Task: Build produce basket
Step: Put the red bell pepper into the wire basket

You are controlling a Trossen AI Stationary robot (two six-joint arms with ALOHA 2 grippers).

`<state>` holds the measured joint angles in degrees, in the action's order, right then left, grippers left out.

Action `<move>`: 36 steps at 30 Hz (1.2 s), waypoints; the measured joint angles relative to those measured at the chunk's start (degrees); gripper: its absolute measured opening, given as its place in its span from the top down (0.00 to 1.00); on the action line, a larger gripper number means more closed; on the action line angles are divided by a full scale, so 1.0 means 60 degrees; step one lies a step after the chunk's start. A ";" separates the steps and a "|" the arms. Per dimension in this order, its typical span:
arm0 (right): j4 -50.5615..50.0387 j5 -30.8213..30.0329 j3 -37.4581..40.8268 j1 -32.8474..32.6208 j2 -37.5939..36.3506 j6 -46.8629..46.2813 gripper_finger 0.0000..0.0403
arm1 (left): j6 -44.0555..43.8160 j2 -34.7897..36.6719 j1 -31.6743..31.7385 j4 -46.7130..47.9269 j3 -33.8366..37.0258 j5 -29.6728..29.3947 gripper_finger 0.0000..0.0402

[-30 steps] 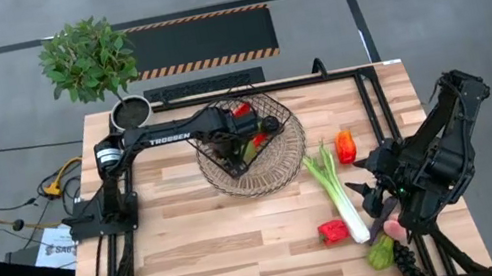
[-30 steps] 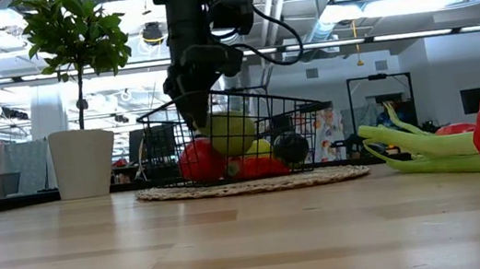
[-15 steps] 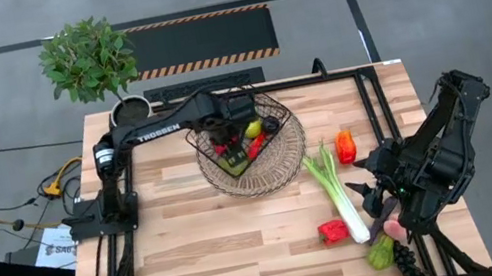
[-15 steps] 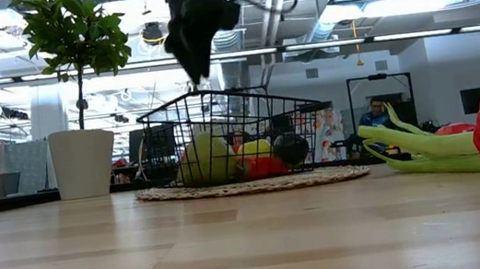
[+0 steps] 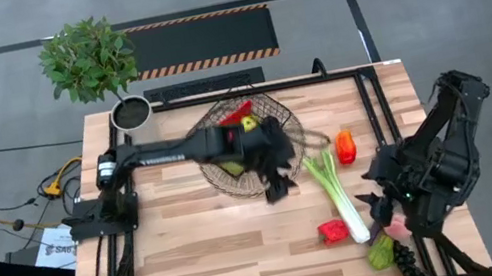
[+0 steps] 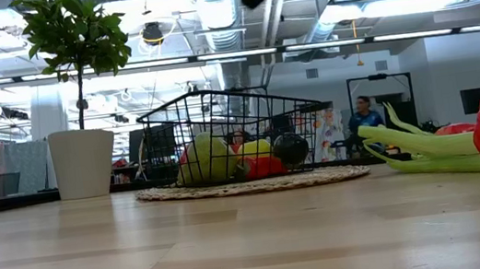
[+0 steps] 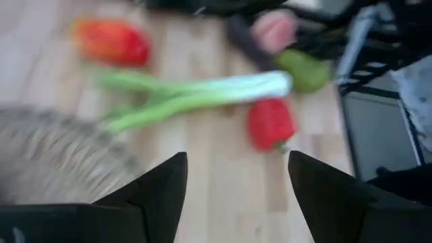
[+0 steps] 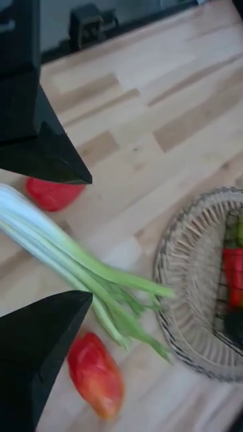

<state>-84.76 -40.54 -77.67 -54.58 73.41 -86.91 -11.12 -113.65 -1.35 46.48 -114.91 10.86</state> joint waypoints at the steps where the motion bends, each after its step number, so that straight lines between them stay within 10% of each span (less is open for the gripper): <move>1: 0.0006 0.0022 0.0000 -0.0135 0.0000 -0.0106 0.28 | 0.0010 0.0000 -0.0232 -0.0266 0.0000 -0.0158 0.40; 27: 0.1011 0.1017 -0.0004 -0.1716 0.2437 -0.1715 0.28 | -0.1117 -0.3985 -0.2473 -0.6513 -0.0026 -0.1947 0.21; 36: 0.1319 0.1030 -0.0004 -0.1713 0.2658 -0.1768 0.28 | -0.1208 -0.4222 -0.2641 -0.5938 -0.0004 -0.3663 0.21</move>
<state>-76.84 -34.36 -77.69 -64.86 89.35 -97.51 -18.37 -138.98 -17.19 10.85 -114.93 -11.12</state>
